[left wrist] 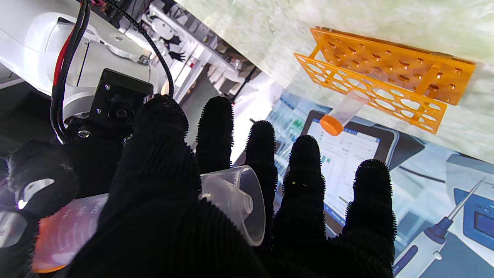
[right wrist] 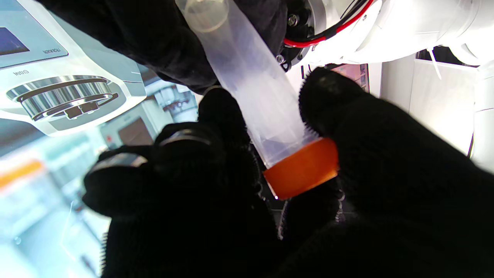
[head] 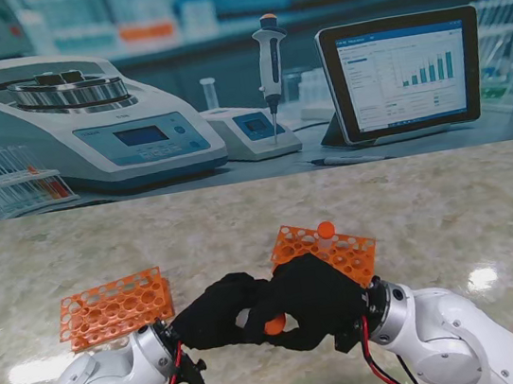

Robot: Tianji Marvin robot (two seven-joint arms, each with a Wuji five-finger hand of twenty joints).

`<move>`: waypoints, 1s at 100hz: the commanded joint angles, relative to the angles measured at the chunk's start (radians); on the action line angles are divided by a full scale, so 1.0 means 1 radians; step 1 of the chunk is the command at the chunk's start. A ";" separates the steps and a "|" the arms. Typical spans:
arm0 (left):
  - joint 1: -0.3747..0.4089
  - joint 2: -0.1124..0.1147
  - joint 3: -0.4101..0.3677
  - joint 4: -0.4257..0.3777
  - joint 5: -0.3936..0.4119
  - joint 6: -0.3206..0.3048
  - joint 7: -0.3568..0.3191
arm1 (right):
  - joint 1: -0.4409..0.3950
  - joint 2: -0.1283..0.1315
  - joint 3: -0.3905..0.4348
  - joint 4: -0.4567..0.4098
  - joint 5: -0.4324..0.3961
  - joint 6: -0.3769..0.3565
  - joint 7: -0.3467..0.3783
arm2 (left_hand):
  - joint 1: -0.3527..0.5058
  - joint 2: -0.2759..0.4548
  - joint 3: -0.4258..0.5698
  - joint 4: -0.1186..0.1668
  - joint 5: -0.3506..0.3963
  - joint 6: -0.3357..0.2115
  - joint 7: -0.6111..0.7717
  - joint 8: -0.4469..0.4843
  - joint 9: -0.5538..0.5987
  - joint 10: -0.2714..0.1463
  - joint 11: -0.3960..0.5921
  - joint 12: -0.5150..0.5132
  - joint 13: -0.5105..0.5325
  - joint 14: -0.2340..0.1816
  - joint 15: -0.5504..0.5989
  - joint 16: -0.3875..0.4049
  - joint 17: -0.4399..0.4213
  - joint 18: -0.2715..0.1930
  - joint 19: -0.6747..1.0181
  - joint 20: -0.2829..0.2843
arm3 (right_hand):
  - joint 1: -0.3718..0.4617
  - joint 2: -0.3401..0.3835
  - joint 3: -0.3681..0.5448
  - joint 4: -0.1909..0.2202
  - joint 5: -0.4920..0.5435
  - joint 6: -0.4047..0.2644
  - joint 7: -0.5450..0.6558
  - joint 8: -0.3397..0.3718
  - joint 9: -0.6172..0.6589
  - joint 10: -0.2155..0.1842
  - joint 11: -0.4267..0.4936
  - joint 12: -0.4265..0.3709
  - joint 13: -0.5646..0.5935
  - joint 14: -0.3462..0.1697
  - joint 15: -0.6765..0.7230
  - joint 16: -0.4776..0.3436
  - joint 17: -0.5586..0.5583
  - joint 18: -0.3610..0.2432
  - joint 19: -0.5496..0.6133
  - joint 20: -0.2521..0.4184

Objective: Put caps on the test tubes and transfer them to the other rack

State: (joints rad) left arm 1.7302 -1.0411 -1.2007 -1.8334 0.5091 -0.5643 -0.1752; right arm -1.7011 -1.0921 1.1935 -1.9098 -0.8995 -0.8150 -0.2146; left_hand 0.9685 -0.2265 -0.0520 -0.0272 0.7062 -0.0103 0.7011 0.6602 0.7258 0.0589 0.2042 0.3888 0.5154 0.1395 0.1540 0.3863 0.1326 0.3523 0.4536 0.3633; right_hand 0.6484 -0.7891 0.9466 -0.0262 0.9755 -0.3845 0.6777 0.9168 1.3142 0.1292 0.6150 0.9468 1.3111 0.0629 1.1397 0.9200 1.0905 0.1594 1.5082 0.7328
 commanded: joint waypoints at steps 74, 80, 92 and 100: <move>0.002 -0.009 0.004 -0.013 0.039 -0.048 0.037 | 0.071 0.001 -0.052 0.078 0.046 0.061 0.054 | 0.224 0.242 0.017 -0.032 0.010 -0.028 0.165 0.227 0.035 -0.017 0.045 0.084 0.034 -0.038 0.033 0.049 0.015 -0.029 -0.007 0.007 | 0.165 0.266 0.303 -0.002 0.031 0.104 0.128 -0.019 -0.025 -0.180 -0.002 -0.048 0.007 -0.215 -0.126 -0.022 -0.019 -0.108 -0.108 -0.005; 0.004 -0.009 0.003 -0.014 0.040 -0.048 0.036 | 0.071 -0.001 -0.052 0.080 0.040 0.062 0.038 | 0.220 0.243 0.017 -0.031 0.009 -0.030 0.158 0.223 0.034 -0.019 0.045 0.085 0.035 -0.040 0.033 0.049 0.017 -0.031 -0.006 0.007 | 0.166 0.267 0.323 0.016 0.056 0.090 0.160 0.014 0.002 -0.191 0.022 -0.030 0.010 -0.235 -0.063 -0.001 -0.006 -0.118 -0.069 0.010; 0.008 -0.009 0.001 -0.017 0.032 -0.040 0.033 | 0.067 -0.002 -0.048 0.073 0.040 0.057 0.035 | 0.205 0.237 0.019 -0.024 0.015 -0.030 0.118 0.183 0.035 -0.018 0.049 0.090 0.033 -0.039 0.034 0.052 0.014 -0.032 0.000 0.004 | 0.169 0.292 0.334 0.079 0.088 0.064 0.221 0.069 0.038 -0.205 0.042 -0.011 0.010 -0.255 0.018 0.017 0.009 -0.126 -0.015 0.023; 0.008 -0.009 0.002 -0.017 0.025 -0.035 0.030 | 0.062 -0.003 -0.046 0.067 0.036 0.054 0.026 | 0.187 0.227 0.020 -0.019 0.026 -0.039 0.089 0.146 0.039 -0.018 0.052 0.093 0.037 -0.041 0.036 0.054 0.013 -0.032 0.006 0.004 | 0.174 0.322 0.331 0.125 0.095 0.061 0.250 0.101 0.046 -0.210 0.053 -0.008 0.011 -0.265 0.044 0.022 0.012 -0.118 0.001 0.024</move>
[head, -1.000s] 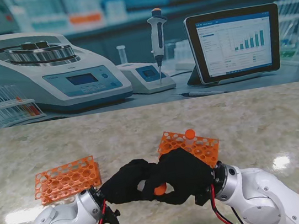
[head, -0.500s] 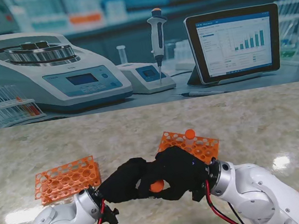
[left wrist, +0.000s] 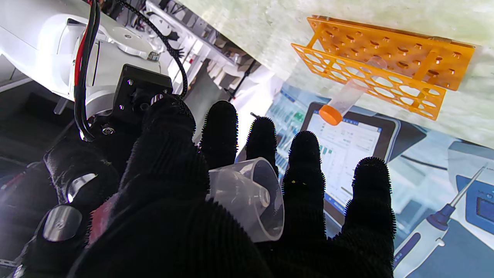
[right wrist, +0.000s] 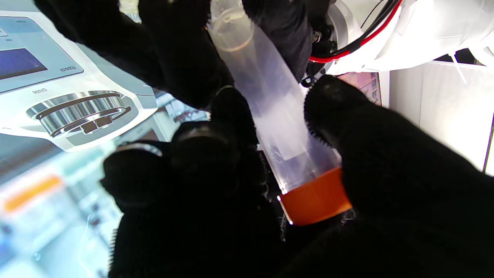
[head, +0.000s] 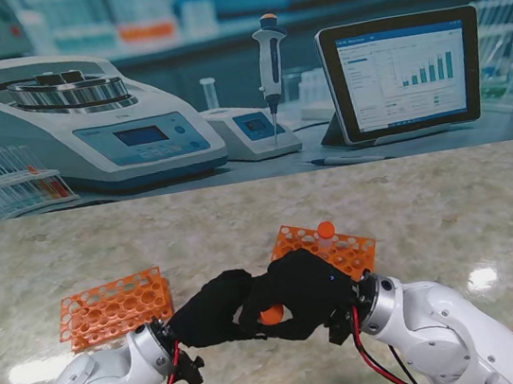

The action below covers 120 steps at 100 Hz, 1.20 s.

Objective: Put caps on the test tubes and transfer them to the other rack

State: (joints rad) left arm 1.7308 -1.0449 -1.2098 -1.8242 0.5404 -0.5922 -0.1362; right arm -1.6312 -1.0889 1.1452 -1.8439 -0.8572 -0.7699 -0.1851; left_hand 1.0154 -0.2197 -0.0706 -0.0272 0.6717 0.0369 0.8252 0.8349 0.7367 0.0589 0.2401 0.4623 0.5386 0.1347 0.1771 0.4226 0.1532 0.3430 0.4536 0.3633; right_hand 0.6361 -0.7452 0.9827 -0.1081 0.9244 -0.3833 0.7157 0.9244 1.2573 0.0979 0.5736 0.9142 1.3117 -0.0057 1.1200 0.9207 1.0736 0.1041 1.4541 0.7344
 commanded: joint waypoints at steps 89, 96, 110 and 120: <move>-0.002 0.000 0.004 -0.021 -0.009 0.026 -0.041 | -0.083 -0.013 0.055 -0.080 -0.055 -0.071 -0.051 | -0.102 -0.017 0.062 0.003 0.018 -0.050 -0.472 -0.438 -0.009 0.005 -0.081 -0.103 -0.013 -0.021 -0.022 -0.020 -0.025 0.005 0.001 -0.005 | 0.187 0.256 0.312 0.244 0.175 0.061 0.220 0.108 0.129 -0.171 0.116 0.034 0.011 -0.202 0.127 0.029 0.040 -0.057 0.105 0.035; -0.003 0.001 0.003 -0.021 -0.011 0.030 -0.046 | -0.093 -0.013 0.064 -0.089 -0.061 -0.077 -0.054 | -0.111 -0.018 0.062 0.002 0.006 -0.049 -0.499 -0.458 -0.022 0.005 -0.091 -0.121 -0.025 -0.019 -0.031 -0.031 -0.031 0.007 -0.008 -0.009 | 0.187 0.257 0.312 0.244 0.174 0.062 0.220 0.108 0.130 -0.171 0.116 0.034 0.011 -0.202 0.127 0.029 0.040 -0.058 0.105 0.035; -0.006 0.001 0.003 -0.017 -0.011 0.032 -0.048 | -0.116 -0.012 0.084 -0.108 -0.069 -0.087 -0.055 | -0.137 -0.022 0.055 -0.001 -0.007 -0.054 -0.515 -0.471 -0.043 0.004 -0.100 -0.137 -0.046 -0.017 -0.043 -0.044 -0.044 0.012 -0.019 -0.012 | 0.186 0.258 0.310 0.244 0.173 0.060 0.219 0.108 0.130 -0.172 0.116 0.034 0.011 -0.203 0.126 0.028 0.040 -0.058 0.105 0.034; -0.008 0.000 0.001 -0.015 -0.009 0.035 -0.047 | -0.136 -0.013 0.099 -0.120 -0.053 -0.096 -0.043 | -0.146 -0.022 0.057 0.000 -0.013 -0.055 -0.519 -0.475 -0.056 0.004 -0.105 -0.146 -0.060 -0.017 -0.050 -0.053 -0.053 0.015 -0.031 -0.015 | 0.186 0.258 0.309 0.245 0.173 0.060 0.219 0.108 0.128 -0.170 0.116 0.035 0.011 -0.202 0.126 0.028 0.040 -0.057 0.104 0.034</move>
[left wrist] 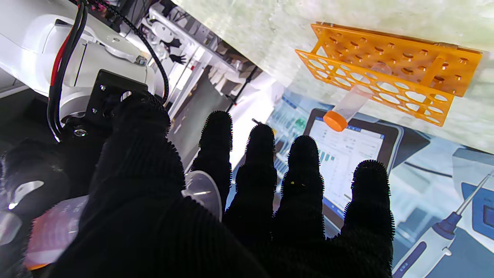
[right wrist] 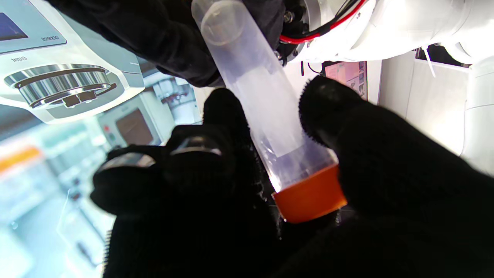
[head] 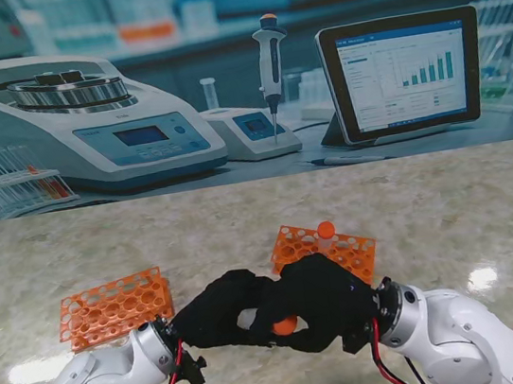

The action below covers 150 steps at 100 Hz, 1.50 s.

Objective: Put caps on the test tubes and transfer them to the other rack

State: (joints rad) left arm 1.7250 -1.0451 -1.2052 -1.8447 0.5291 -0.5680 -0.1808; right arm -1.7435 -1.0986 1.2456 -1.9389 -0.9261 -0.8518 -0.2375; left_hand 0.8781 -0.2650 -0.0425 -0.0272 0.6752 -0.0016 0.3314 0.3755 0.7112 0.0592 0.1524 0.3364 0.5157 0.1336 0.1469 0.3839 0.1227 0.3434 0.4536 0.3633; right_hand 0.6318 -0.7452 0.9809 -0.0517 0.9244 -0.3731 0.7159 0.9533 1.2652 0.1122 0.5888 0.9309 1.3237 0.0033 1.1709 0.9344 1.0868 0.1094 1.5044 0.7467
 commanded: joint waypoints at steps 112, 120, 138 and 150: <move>-0.003 -0.017 -0.022 0.021 0.037 0.036 0.071 | -0.178 0.010 0.242 -0.130 -0.010 -0.032 0.103 | -0.080 0.094 0.022 -0.010 -0.047 -0.023 -0.073 -0.065 -0.032 0.039 -0.066 -0.142 -0.052 0.040 -0.058 -0.106 -0.060 0.025 -0.160 -0.029 | 0.187 0.269 0.295 0.193 0.165 0.047 0.208 0.078 0.113 -0.187 0.093 0.010 -0.002 -0.203 0.058 0.007 0.024 -0.065 0.041 0.015; -0.003 -0.016 -0.024 0.020 0.037 0.037 0.067 | -0.179 0.014 0.260 -0.129 0.004 -0.022 0.128 | -0.078 0.094 0.022 -0.010 -0.045 -0.021 -0.075 -0.068 -0.031 0.040 -0.066 -0.146 -0.052 0.036 -0.058 -0.108 -0.060 0.025 -0.167 -0.031 | 0.187 0.272 0.294 0.194 0.164 0.046 0.207 0.077 0.113 -0.191 0.092 0.009 -0.001 -0.203 0.058 0.007 0.024 -0.065 0.041 0.015; -0.004 -0.011 -0.032 0.009 0.027 0.042 0.042 | -0.167 0.022 0.290 -0.115 0.063 0.009 0.202 | -0.079 0.099 0.021 -0.010 -0.045 -0.015 -0.084 -0.077 -0.033 0.044 -0.067 -0.153 -0.052 0.037 -0.058 -0.111 -0.058 0.024 -0.176 -0.032 | 0.187 0.272 0.293 0.194 0.164 0.048 0.205 0.077 0.112 -0.191 0.092 0.009 -0.002 -0.201 0.056 0.006 0.023 -0.064 0.040 0.014; -0.004 -0.009 -0.039 0.003 0.024 0.044 0.029 | -0.160 0.031 0.307 -0.107 0.086 0.037 0.253 | -0.078 0.100 0.021 -0.010 -0.042 -0.014 -0.084 -0.079 -0.035 0.041 -0.067 -0.155 -0.056 0.035 -0.058 -0.112 -0.058 0.023 -0.180 -0.032 | 0.187 0.275 0.291 0.195 0.164 0.046 0.204 0.076 0.110 -0.192 0.089 0.007 -0.002 -0.199 0.054 0.005 0.023 -0.064 0.038 0.014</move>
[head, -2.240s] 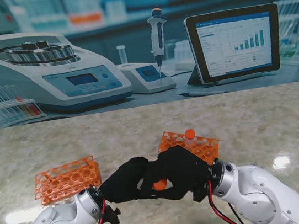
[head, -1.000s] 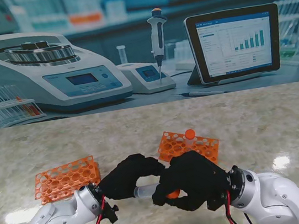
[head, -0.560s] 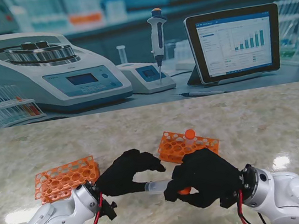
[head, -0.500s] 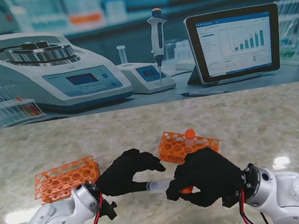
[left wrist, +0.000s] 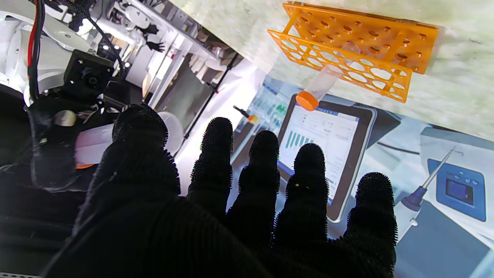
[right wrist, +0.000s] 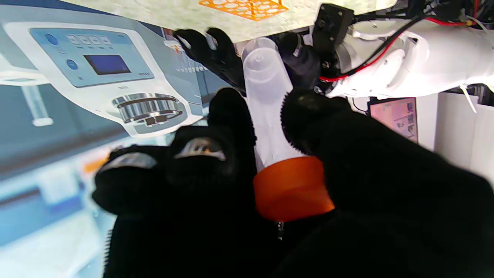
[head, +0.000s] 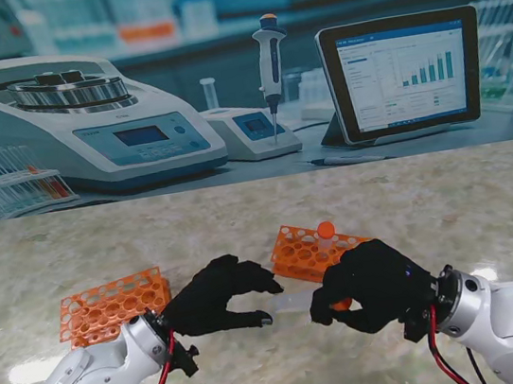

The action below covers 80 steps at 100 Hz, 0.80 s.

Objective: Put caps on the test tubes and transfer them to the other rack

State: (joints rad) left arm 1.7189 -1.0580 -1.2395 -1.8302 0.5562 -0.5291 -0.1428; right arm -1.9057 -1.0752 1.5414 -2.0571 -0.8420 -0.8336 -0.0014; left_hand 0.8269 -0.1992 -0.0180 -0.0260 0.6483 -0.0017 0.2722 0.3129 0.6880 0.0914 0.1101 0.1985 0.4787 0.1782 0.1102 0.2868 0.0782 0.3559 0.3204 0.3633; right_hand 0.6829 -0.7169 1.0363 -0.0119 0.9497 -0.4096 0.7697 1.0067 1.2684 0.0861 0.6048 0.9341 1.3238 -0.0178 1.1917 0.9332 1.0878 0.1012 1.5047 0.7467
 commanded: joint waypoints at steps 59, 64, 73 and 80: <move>-0.013 0.008 -0.004 -0.002 -0.026 0.018 -0.036 | 0.103 0.040 0.016 0.129 0.145 0.172 0.216 | -0.022 0.037 -0.004 -0.011 -0.011 -0.016 -0.020 -0.017 -0.014 0.009 -0.023 -0.020 -0.026 -0.019 -0.022 -0.017 -0.013 0.010 -0.055 -0.026 | 0.136 0.246 0.233 0.157 0.133 0.091 0.140 0.020 0.101 -0.157 0.069 0.003 -0.002 -0.168 0.024 0.002 0.021 -0.048 0.034 0.012; -0.013 0.008 -0.004 -0.001 -0.026 0.018 -0.036 | 0.111 0.041 0.016 0.138 0.147 0.180 0.223 | -0.022 0.037 -0.004 -0.011 -0.011 -0.016 -0.020 -0.017 -0.013 0.010 -0.023 -0.020 -0.026 -0.018 -0.022 -0.017 -0.014 0.009 -0.055 -0.026 | 0.136 0.246 0.233 0.157 0.133 0.092 0.139 0.020 0.100 -0.154 0.068 0.004 -0.002 -0.168 0.024 0.002 0.021 -0.047 0.034 0.012; -0.012 0.008 -0.005 -0.001 -0.025 0.019 -0.036 | 0.115 0.043 0.021 0.148 0.147 0.186 0.231 | -0.020 0.036 -0.003 -0.011 -0.009 -0.015 -0.019 -0.017 -0.012 0.010 -0.023 -0.020 -0.025 -0.019 -0.022 -0.017 -0.014 0.010 -0.057 -0.025 | 0.136 0.248 0.233 0.157 0.133 0.093 0.138 0.020 0.102 -0.158 0.069 0.004 -0.002 -0.167 0.024 0.002 0.021 -0.047 0.034 0.012; -0.011 0.008 -0.005 -0.002 -0.024 0.020 -0.036 | 0.113 0.043 0.028 0.150 0.149 0.186 0.234 | -0.018 0.035 -0.003 -0.011 -0.009 -0.013 -0.019 -0.017 -0.013 0.011 -0.023 -0.020 -0.026 -0.018 -0.022 -0.018 -0.014 0.010 -0.057 -0.024 | 0.136 0.247 0.233 0.157 0.133 0.093 0.137 0.020 0.101 -0.157 0.069 0.004 -0.002 -0.166 0.025 0.002 0.020 -0.045 0.034 0.012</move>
State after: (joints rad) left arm 1.7036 -1.0516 -1.2447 -1.8310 0.5308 -0.5143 -0.1748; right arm -1.7844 -1.0347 1.5620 -1.9120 -0.6924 -0.6525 0.2265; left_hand 0.8268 -0.1972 -0.0180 -0.0260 0.6483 -0.0017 0.2721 0.3033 0.6880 0.0915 0.1101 0.1974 0.4787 0.1781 0.1100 0.2773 0.0782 0.3562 0.3078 0.3633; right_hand 0.6836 -0.7159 1.0447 -0.0110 0.9609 -0.4147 0.7784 1.0090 1.2684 0.0861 0.6049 0.9341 1.3238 -0.0178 1.1916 0.9328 1.0879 0.1012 1.5047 0.7467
